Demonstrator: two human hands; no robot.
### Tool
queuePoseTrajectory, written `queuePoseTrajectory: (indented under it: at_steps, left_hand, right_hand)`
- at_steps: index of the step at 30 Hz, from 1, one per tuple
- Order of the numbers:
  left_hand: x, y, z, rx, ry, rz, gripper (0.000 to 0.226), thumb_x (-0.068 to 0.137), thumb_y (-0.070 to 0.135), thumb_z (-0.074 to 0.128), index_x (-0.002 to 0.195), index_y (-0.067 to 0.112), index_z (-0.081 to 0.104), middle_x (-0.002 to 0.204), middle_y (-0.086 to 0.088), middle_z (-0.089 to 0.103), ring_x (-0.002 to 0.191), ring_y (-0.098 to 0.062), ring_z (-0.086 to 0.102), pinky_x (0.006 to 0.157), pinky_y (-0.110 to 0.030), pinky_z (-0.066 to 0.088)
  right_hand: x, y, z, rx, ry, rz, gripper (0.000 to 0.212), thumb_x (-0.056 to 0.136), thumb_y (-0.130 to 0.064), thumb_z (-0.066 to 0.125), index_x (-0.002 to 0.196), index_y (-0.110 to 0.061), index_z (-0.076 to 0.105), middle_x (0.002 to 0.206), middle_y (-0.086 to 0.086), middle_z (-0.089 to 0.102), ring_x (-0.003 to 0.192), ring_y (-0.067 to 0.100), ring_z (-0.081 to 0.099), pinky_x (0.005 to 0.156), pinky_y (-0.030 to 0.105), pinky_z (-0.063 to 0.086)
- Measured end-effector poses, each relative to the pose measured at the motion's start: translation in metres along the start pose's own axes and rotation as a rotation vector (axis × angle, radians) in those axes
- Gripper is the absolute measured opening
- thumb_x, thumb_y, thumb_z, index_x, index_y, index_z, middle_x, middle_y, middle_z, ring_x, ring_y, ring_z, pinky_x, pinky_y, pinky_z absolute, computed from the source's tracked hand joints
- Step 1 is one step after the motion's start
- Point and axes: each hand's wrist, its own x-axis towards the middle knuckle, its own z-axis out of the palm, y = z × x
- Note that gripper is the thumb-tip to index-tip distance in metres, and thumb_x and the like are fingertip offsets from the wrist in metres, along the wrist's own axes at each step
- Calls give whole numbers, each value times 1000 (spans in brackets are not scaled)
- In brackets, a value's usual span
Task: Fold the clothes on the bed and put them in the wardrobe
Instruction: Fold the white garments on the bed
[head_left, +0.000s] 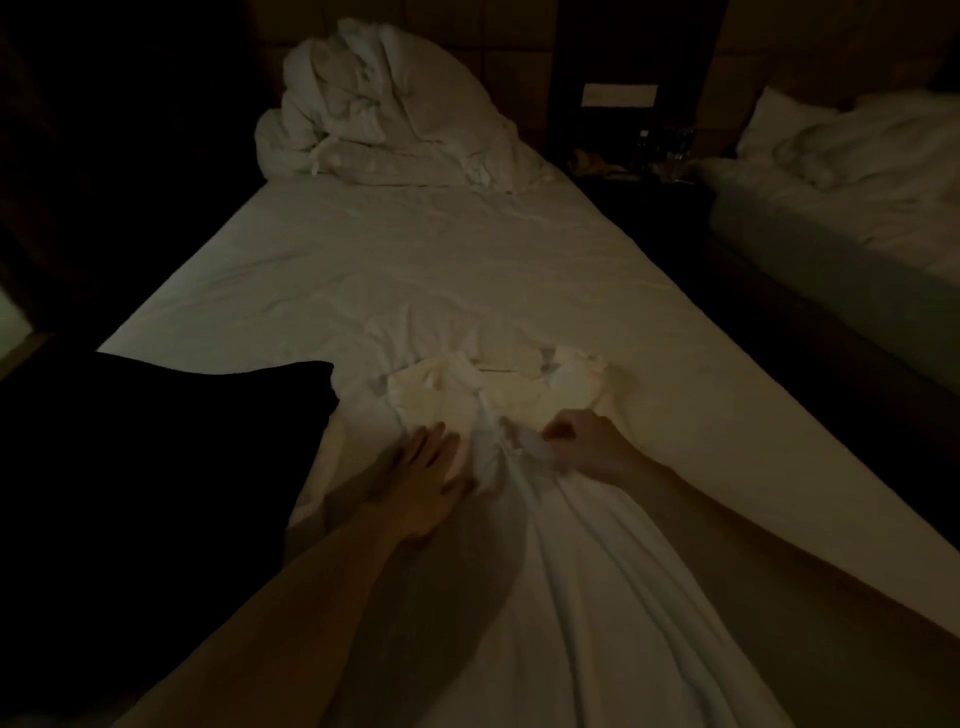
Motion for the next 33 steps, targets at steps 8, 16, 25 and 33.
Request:
queuePoseTrajectory:
  at_steps: [8,16,25,33]
  left_hand:
    - [-107,40,20,5,159,-199,78,96,61,23,155,12,11,162,-9,9,149,-24,10,118,-36,14]
    - [-194,68,26,178,199,-512,65,96,55,34,144,11,30,146,-14,34,132,-33,37,104,-43,37]
    - [-248,72,34,-186,83,-497,43,94,34,49,128,9,48,131,-15,53,116,-28,55,93,-31,45]
    - [-260,96,31,-558,236,-451,30,96,37,53,91,7,57,80,-9,65,61,-11,67,68,-27,56]
  right_hand:
    - [-108,66,42,-382,15,-133,53,99,-26,48,149,-16,32,157,4,29,144,21,26,116,31,20]
    - [-194,88,50,-468,89,-113,53,98,-28,44,148,-16,34,159,4,24,146,19,20,118,30,17]
    - [-252,83,56,-146,302,402,49,90,-31,59,129,-8,40,126,17,48,118,37,46,91,41,44]
    - [-274,83,47,134,407,316,21,93,-26,60,103,-8,56,99,17,65,96,36,62,75,33,46]
